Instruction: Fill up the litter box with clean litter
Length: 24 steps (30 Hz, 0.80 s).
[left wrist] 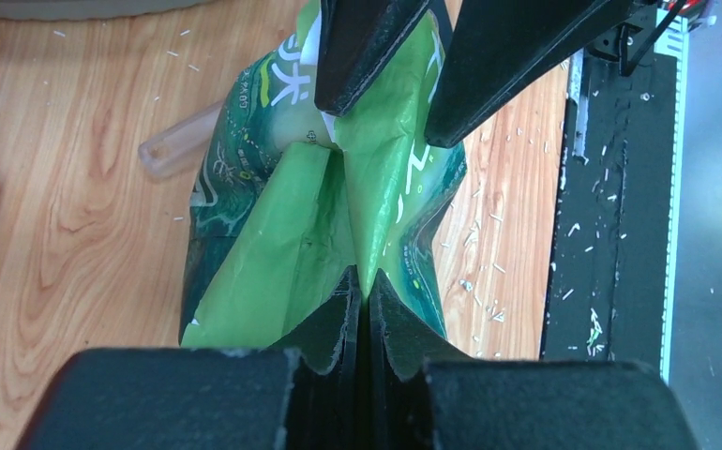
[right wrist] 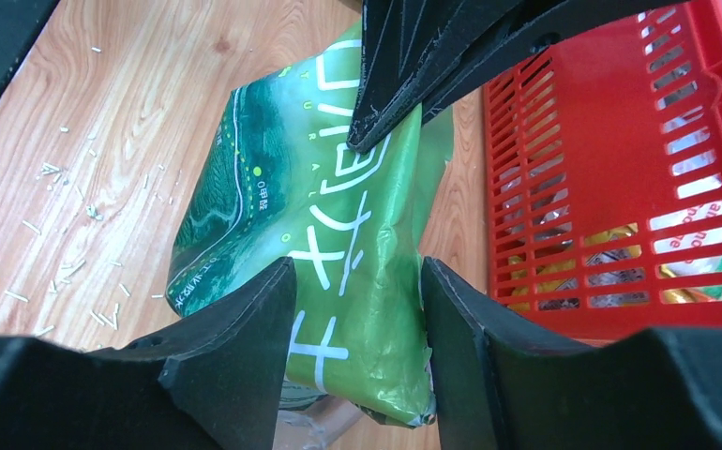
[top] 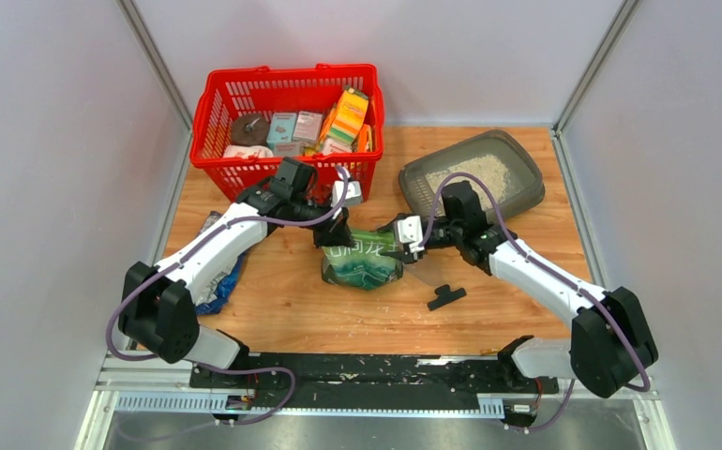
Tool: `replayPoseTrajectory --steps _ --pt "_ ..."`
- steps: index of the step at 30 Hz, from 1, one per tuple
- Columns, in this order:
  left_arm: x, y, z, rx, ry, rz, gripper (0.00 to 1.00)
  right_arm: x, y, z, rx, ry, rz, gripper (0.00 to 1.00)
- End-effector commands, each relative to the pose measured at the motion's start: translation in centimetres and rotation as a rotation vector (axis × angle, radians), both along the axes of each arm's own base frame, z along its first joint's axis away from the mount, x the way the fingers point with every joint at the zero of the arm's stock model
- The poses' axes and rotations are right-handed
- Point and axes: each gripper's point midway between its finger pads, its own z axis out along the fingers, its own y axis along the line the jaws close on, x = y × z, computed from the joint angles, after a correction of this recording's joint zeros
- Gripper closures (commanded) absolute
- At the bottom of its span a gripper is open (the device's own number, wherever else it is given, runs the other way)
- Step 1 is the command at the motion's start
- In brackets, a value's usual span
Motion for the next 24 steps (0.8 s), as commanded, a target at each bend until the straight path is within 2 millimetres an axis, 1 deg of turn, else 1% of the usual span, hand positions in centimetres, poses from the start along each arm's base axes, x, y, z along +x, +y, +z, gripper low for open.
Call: replayPoseTrajectory --steps 1,7,9,13,17,19,20,22,23,24 --pt "-1.5 -0.5 1.7 -0.091 0.065 -0.023 0.91 1.0 0.0 -1.1 -0.009 0.103 -0.098 0.47" --pt "-1.1 0.1 1.6 -0.094 0.065 -0.002 0.91 1.3 -0.4 -1.6 -0.014 0.179 -0.169 0.5" --pt "-1.0 0.3 1.4 -0.095 0.067 0.007 0.91 1.3 -0.4 -1.8 -0.017 0.206 -0.186 0.52" --pt "-1.1 0.5 1.3 -0.111 0.09 0.023 0.92 1.4 -0.3 -2.3 -0.016 0.25 -0.204 0.52" --pt "-1.6 0.7 0.6 -0.112 0.12 0.032 0.92 1.1 -0.5 -3.6 -0.035 0.29 -0.211 0.52" --pt "-1.7 0.8 0.3 -0.109 0.135 0.037 0.92 1.0 -0.6 -4.3 -0.048 0.304 -0.214 0.54" --pt "-1.8 0.8 0.0 -0.107 0.148 0.041 0.91 1.0 -0.6 -4.5 -0.051 0.308 -0.218 0.57" --pt "-1.9 0.8 -0.2 -0.108 0.157 0.05 0.86 1.1 -0.5 -4.6 -0.053 0.315 -0.217 0.58" --pt "-1.9 0.9 -0.4 -0.107 0.16 0.05 0.8 1.0 -0.5 -4.5 -0.051 0.321 -0.214 0.6" --pt "-1.9 0.9 -0.4 -0.107 0.159 0.052 0.77 0.9 -0.4 -4.4 -0.046 0.323 -0.208 0.6"
